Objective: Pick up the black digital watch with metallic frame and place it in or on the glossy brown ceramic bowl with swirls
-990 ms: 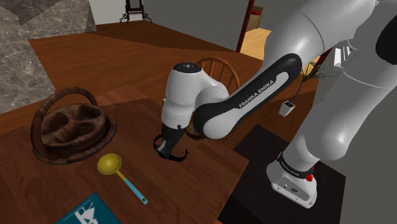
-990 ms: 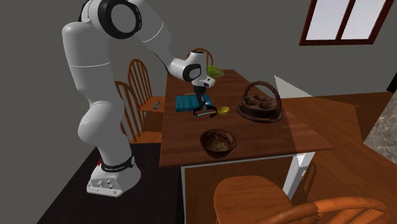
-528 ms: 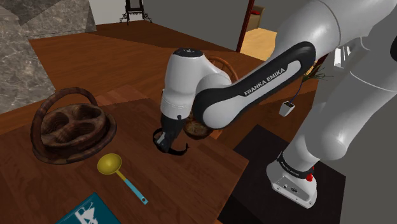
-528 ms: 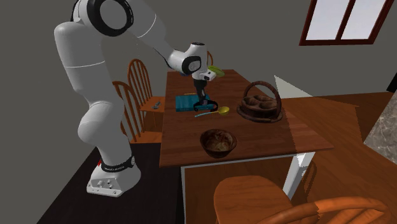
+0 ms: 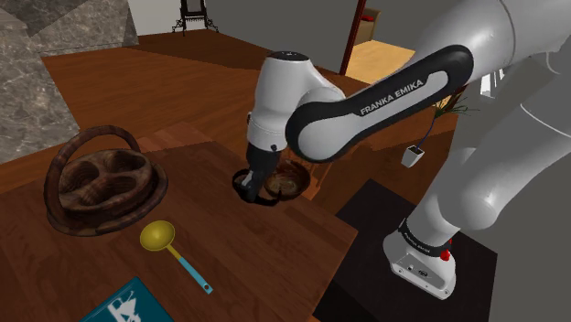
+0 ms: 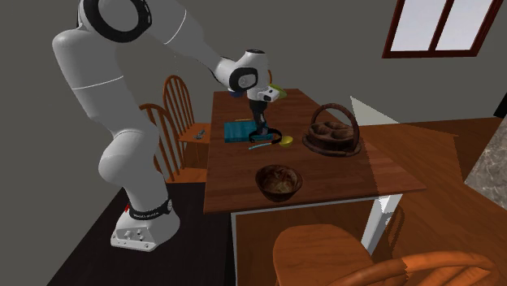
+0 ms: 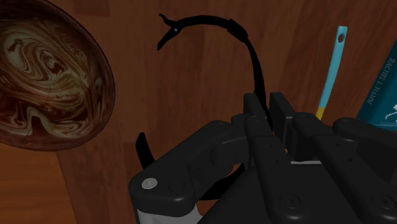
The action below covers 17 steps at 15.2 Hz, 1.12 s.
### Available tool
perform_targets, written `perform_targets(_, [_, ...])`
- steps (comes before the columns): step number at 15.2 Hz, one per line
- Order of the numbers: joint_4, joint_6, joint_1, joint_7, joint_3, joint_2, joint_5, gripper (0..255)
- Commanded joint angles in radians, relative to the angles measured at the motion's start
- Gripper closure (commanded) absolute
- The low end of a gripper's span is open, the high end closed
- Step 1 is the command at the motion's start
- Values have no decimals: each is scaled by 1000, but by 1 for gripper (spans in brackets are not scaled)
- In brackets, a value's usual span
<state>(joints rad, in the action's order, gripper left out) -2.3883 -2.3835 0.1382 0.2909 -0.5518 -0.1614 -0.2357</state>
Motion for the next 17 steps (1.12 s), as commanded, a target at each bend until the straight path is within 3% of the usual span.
perform_targets(1, [-31,11,-14,-76,40,-36,-28,255])
perform_targets(6, [-90,43,-51,-232,138,-105,-60,255])
perform_targets(12, [-123,87,-116,-415,267,-151,-53,255])
perform_targets(17, [-158,10,-114,-424,259,-108,-59,255])
